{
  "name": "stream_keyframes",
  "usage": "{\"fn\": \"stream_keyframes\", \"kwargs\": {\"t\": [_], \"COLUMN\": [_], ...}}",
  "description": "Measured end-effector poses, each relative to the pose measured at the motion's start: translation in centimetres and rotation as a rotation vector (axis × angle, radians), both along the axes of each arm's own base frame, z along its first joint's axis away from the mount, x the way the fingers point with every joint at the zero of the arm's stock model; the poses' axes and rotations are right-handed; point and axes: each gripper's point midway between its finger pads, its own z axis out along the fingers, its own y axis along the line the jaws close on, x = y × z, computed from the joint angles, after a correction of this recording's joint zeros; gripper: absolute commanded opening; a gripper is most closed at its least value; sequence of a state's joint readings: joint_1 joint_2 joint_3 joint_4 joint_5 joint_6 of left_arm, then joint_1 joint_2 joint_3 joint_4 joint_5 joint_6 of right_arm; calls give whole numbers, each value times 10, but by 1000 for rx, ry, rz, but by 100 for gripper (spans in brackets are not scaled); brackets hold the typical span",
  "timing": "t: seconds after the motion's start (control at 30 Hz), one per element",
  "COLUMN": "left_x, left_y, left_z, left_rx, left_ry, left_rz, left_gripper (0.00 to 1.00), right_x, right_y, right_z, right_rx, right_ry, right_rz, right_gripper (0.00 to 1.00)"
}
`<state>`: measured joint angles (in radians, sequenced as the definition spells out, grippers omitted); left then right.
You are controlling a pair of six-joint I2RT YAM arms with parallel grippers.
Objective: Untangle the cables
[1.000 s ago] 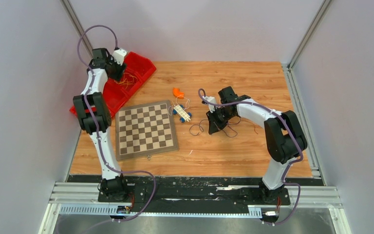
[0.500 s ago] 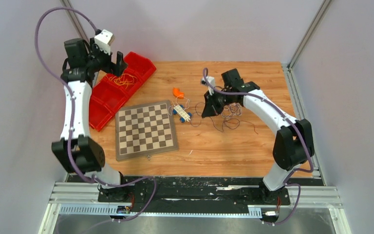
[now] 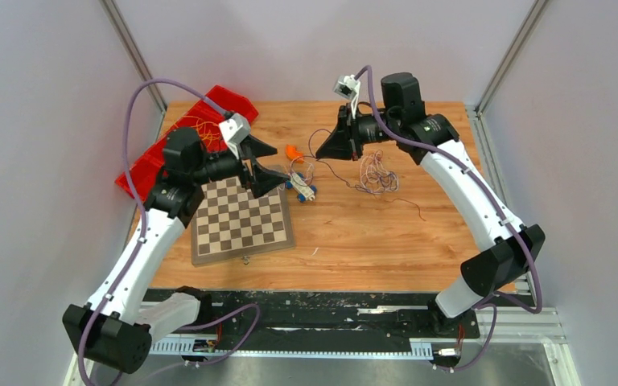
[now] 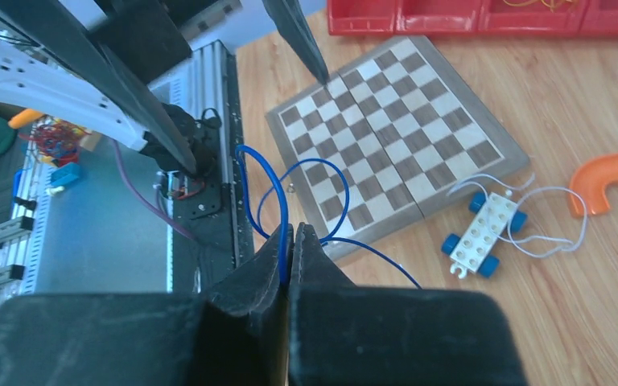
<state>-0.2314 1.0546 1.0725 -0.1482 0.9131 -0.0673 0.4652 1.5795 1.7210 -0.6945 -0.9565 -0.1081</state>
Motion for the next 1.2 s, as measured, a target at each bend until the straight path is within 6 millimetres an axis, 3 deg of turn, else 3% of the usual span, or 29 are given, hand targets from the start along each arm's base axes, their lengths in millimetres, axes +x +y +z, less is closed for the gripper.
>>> {"fn": "stream_keyframes", "kwargs": {"t": [0.23,0.5,0.6,0.67,0.8,0.83,0.9,1.07,1.2], "left_x": [-7,13,22,26,26,24,22,16,11], "left_y": [-47,-85,-91,-95,-103,-104,-105,-92,-74], "left_z": [-13,-39,-44,-43,-44,-44,-42,-25,-2], "left_rx": [-38,-70,-78,-88,-105,-108,-110,-126,-153], "left_ry": [34,128,153,159,183,189,189,169,128], "left_rz": [-73,-99,-97,-99,-118,-121,-128,-110,-86], "left_gripper": [98,78,72,62,25,12,1,0,0], "right_x": [-11,-16,-16,-15,-12,-10,-4,22,31], "right_y": [12,17,19,20,21,19,14,-20,-39], "right_z": [38,66,66,68,72,72,72,53,25], "right_rx": [76,144,153,161,172,175,181,178,162], "right_ry": [-10,-1,22,27,19,15,12,55,131], "right_rz": [34,72,80,81,73,68,48,-69,-127], "right_gripper": [0,0,0,0,0,0,0,0,0]}}
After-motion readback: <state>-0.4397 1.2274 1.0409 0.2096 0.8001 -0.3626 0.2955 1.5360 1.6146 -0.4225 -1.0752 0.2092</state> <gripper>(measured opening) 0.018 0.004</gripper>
